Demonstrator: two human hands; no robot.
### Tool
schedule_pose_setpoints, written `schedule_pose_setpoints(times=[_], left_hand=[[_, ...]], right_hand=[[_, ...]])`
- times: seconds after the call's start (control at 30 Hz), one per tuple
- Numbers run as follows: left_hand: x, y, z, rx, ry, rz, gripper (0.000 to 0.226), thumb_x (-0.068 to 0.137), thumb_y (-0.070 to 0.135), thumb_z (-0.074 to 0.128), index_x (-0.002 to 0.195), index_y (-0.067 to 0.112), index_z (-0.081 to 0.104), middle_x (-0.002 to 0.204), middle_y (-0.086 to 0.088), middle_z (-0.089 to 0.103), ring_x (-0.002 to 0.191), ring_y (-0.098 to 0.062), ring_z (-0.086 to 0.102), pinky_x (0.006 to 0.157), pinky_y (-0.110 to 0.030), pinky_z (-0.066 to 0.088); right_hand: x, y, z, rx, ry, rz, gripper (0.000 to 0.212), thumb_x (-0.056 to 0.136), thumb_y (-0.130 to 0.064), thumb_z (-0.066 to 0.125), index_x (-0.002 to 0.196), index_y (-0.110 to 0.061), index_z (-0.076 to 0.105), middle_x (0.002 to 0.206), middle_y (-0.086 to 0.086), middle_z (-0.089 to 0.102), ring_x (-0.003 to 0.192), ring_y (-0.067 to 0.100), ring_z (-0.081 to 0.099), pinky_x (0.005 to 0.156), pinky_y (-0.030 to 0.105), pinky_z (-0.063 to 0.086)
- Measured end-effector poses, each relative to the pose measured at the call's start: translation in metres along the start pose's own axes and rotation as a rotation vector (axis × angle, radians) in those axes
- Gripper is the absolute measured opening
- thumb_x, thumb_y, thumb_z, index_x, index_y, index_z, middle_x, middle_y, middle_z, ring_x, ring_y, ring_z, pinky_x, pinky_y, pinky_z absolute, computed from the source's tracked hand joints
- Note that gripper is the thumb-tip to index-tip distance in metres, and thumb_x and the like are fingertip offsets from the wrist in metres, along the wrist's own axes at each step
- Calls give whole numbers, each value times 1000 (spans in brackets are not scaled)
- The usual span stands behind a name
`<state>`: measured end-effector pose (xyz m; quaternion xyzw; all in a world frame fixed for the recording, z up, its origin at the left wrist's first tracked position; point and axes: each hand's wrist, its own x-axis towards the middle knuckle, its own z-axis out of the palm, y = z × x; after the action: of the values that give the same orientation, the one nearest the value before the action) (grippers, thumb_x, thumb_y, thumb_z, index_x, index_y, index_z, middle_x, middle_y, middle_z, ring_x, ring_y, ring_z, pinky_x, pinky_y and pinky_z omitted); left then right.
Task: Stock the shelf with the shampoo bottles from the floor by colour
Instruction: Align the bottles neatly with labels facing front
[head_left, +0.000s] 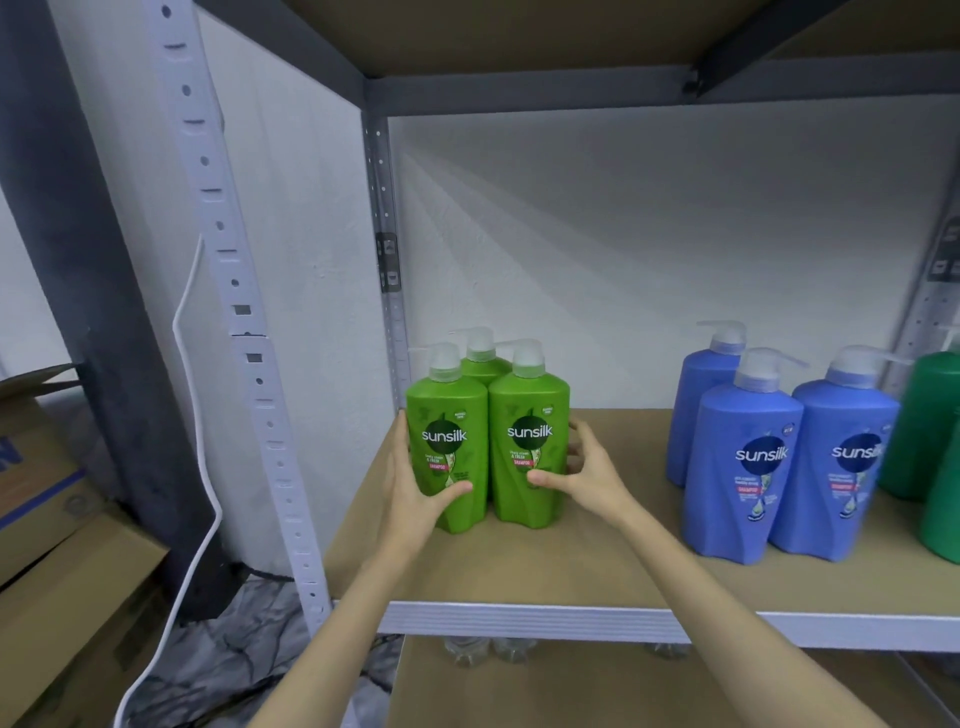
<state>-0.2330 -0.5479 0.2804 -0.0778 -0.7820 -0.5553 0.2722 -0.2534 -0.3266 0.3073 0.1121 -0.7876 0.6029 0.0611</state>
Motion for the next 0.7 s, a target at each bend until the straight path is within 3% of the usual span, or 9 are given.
schedule_pose_setpoints(times=[0.07, 0.17, 0.33, 0.43, 0.5, 0.57, 0.7], left_hand=[[0, -1, 1, -12, 8, 8, 114, 56, 33, 85, 136, 57, 7, 150, 7, 30, 136, -16, 32, 110, -49, 33], [-3, 1, 3, -5, 43, 23, 114, 60, 23, 85, 133, 61, 6, 151, 9, 27, 138, -11, 29, 112, -46, 30], [-7, 8, 1, 28, 39, 32, 111, 63, 17, 83, 135, 52, 6, 141, 16, 28, 134, -8, 29, 110, -30, 27], [-9, 15, 1, 44, 27, 4, 112, 65, 14, 82, 145, 31, 6, 143, 4, 30, 131, -7, 28, 105, -23, 23], [-14, 24, 2, 86, 64, -5, 110, 65, 14, 82, 146, 22, 8, 145, -6, 27, 134, -17, 29, 108, -26, 24], [-20, 37, 7, 157, 138, 47, 102, 66, 15, 81, 145, 15, 17, 143, -14, 28, 134, -27, 30, 113, -38, 25], [-39, 63, 30, 289, 240, 269, 69, 72, 28, 70, 131, 8, 42, 133, -18, 44, 124, -33, 35, 108, -43, 26]], right_hand=[[4, 4, -1, 10, -4, -2, 83, 63, -5, 83, 131, -18, 37, 122, 11, 58, 103, 25, 62, 83, 36, 54], [6, 1, -4, 15, -27, -5, 81, 65, 0, 80, 132, -15, 36, 114, 8, 60, 95, 19, 62, 71, 21, 56], [6, 2, -3, 37, -31, -11, 75, 67, 2, 77, 125, -22, 36, 120, 9, 58, 98, 20, 61, 81, 27, 54], [0, -1, -2, 20, -17, 5, 82, 68, -1, 78, 135, -18, 34, 128, 9, 54, 107, 21, 58, 85, 32, 54], [-6, -4, -5, -46, 22, 3, 90, 67, -7, 81, 141, -15, 29, 132, 7, 49, 118, 22, 51, 95, 38, 48], [-15, -10, -15, -97, 69, -1, 94, 67, -10, 81, 143, -13, 26, 140, 8, 41, 125, 23, 46, 102, 37, 42], [-45, -22, -48, -146, 108, 6, 78, 73, -10, 77, 139, -14, 36, 135, 11, 46, 121, 26, 49, 90, 26, 41]])
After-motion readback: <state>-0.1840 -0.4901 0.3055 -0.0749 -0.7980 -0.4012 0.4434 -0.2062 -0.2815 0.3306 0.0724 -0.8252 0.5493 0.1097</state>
